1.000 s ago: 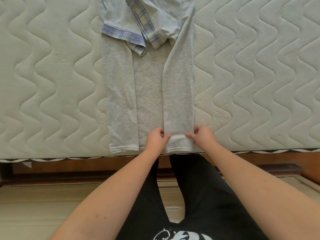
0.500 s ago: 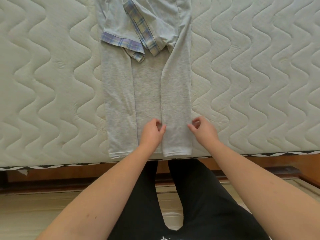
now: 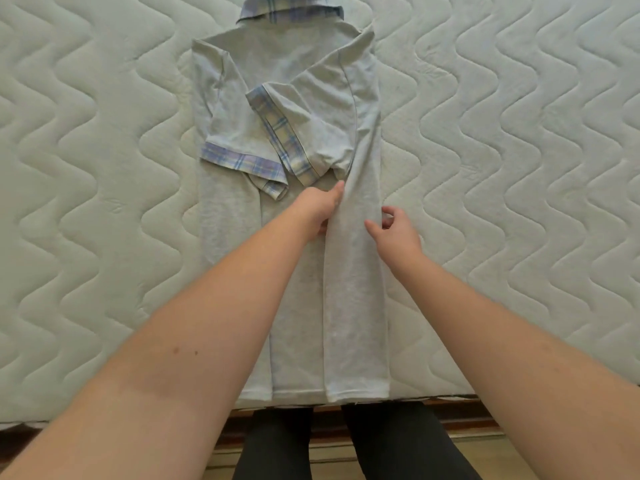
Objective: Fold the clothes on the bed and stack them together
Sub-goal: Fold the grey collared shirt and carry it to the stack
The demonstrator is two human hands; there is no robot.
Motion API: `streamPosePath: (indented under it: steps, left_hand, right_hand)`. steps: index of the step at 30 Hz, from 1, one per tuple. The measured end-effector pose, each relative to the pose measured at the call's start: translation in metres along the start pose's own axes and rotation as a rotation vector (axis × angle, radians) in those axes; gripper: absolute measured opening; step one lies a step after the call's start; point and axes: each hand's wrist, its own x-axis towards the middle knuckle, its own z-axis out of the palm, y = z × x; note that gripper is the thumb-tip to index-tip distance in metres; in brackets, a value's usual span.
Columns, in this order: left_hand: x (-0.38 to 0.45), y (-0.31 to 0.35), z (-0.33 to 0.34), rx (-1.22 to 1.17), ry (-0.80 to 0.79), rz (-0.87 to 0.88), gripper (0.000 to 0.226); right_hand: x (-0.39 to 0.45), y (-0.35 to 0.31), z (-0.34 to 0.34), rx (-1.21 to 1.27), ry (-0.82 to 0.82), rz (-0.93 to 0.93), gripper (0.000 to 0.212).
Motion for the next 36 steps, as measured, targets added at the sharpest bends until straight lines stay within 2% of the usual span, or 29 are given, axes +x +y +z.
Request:
streamPosePath:
  steps: [6, 9, 13, 16, 18, 21, 26, 28, 31, 32, 34, 36]
  left_hand:
    - [0.01, 0.011, 0.001, -0.07, 0.018, 0.027, 0.039]
    - [0.008, 0.009, 0.005, -0.132, 0.134, 0.04, 0.043]
    - [0.008, 0.01, 0.009, -0.525, 0.147, 0.018, 0.049]
    - [0.012, 0.012, 0.006, -0.692, 0.176, -0.012, 0.036]
    - [0.015, 0.011, 0.001, -0.676, 0.217, 0.033, 0.033]
    - [0.017, 0.01, -0.001, -0.633, 0.235, 0.094, 0.04]
    - [0.018, 0.02, -0.005, -0.613, 0.236, 0.134, 0.068]
    - [0.019, 0.026, -0.007, -0.482, 0.298, 0.154, 0.06]
    - [0.013, 0.032, -0.017, -0.183, 0.434, 0.176, 0.026]
    - [0.009, 0.034, -0.022, -0.065, 0.505, 0.212, 0.023]
    - [0.001, 0.035, -0.035, 0.115, 0.655, 0.348, 0.035]
    - [-0.004, 0.043, -0.049, 0.142, 0.727, 0.533, 0.035]
  right_hand:
    - [0.036, -0.028, 0.001, 0.022, 0.068, 0.022, 0.037]
    - [0.05, -0.039, 0.001, -0.03, 0.08, 0.075, 0.036]
    - [0.063, -0.05, -0.001, -0.084, 0.1, 0.12, 0.029]
    - [0.07, -0.059, -0.004, -0.065, 0.103, 0.099, 0.026]
    - [0.075, -0.066, -0.006, -0.034, 0.109, 0.079, 0.027]
    - [0.086, -0.078, -0.006, -0.001, 0.116, 0.048, 0.028]
    - [0.1, -0.09, -0.006, -0.004, 0.135, 0.08, 0.03]
    - [0.102, -0.093, -0.006, -0.076, 0.172, 0.065, 0.026]
    - [0.104, -0.101, -0.006, -0.165, 0.253, -0.034, 0.022]
    - [0.105, -0.104, -0.006, -0.154, 0.263, -0.07, 0.02]
    - [0.106, -0.11, -0.006, -0.115, 0.258, -0.152, 0.016]
    - [0.107, -0.117, -0.004, -0.094, 0.237, -0.247, 0.012]
